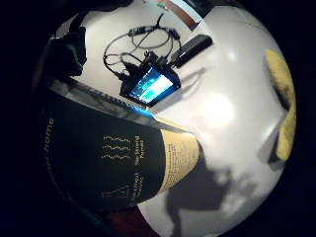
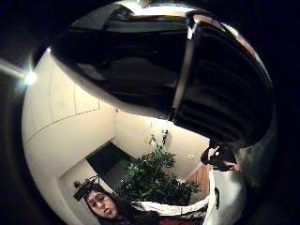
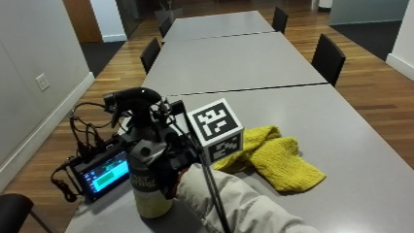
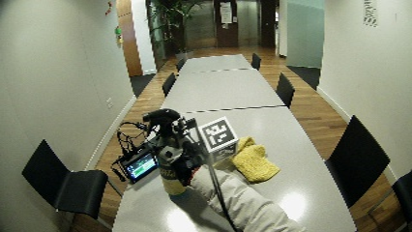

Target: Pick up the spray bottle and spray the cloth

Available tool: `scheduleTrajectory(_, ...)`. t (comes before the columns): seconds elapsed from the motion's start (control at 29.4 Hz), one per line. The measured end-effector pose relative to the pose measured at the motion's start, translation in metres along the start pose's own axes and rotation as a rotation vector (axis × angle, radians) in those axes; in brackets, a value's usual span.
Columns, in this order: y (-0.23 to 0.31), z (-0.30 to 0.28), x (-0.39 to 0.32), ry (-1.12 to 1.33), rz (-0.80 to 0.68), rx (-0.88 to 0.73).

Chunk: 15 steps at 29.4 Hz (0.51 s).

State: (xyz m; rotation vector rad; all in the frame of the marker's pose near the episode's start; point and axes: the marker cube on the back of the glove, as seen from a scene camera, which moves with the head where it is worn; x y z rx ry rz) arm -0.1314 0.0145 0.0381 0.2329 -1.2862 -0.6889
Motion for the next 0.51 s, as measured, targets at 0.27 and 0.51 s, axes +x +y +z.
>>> scheduleTrajectory(0.27, -0.010, 0.031, 0.009, 0.031, 0.000, -0.052)
scheduleTrajectory(0.51, 0.017, 0.022, -0.004, -0.009, 0.041, -0.304)
